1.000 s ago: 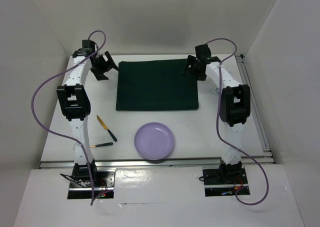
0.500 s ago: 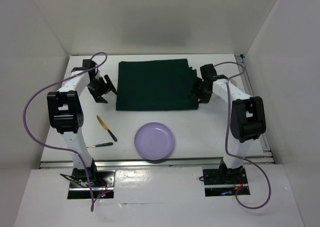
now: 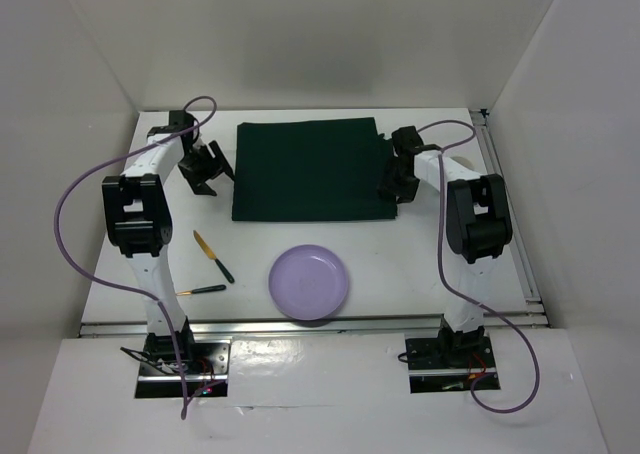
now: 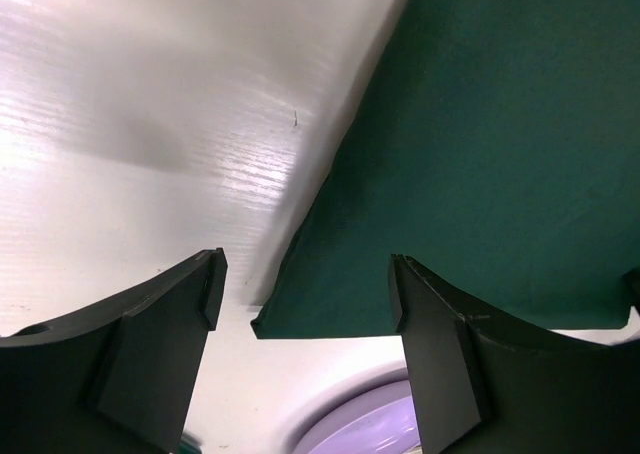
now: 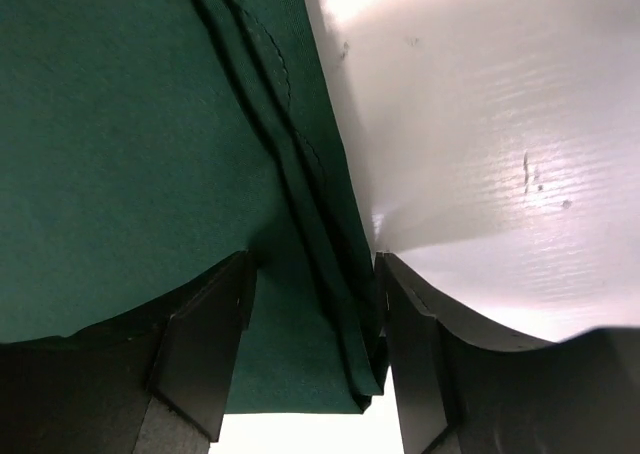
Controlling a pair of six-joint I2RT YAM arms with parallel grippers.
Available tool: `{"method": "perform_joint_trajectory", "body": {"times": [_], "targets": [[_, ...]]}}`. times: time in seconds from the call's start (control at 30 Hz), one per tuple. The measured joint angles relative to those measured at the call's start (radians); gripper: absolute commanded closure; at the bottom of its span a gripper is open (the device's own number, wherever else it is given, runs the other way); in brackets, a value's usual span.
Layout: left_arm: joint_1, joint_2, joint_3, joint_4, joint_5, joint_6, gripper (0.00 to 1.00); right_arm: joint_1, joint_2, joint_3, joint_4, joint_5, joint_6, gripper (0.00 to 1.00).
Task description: Set the dinner table for one person
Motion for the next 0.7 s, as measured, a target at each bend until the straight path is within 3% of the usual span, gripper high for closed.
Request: {"method": "perform_joint_trajectory", "body": {"times": [0.17, 0.33, 0.43, 0.47, 0.7], "targets": [[-0.004, 0.003, 0.000, -0.012, -0.003, 0.013, 0.17, 0.000, 0.001, 0.031, 0.001, 0.031, -0.021, 0.26], [-0.004, 0.003, 0.000, -0.014, -0.007, 0.018, 0.17, 0.006, 0.001, 0.040, 0.002, 0.094, -0.031, 0.26], [-0.003, 0.003, 0.000, -0.014, -0.010, 0.018, 0.17, 0.008, 0.001, 0.039, 0.013, 0.120, -0.045, 0.35], [-0.003, 0.003, 0.000, -0.014, -0.011, 0.018, 0.17, 0.008, 0.001, 0.039, 0.018, 0.120, -0.050, 0.42], [-0.003, 0.003, 0.000, -0.014, -0.013, 0.018, 0.17, 0.017, 0.005, 0.040, 0.037, 0.083, -0.082, 0.52]]}}
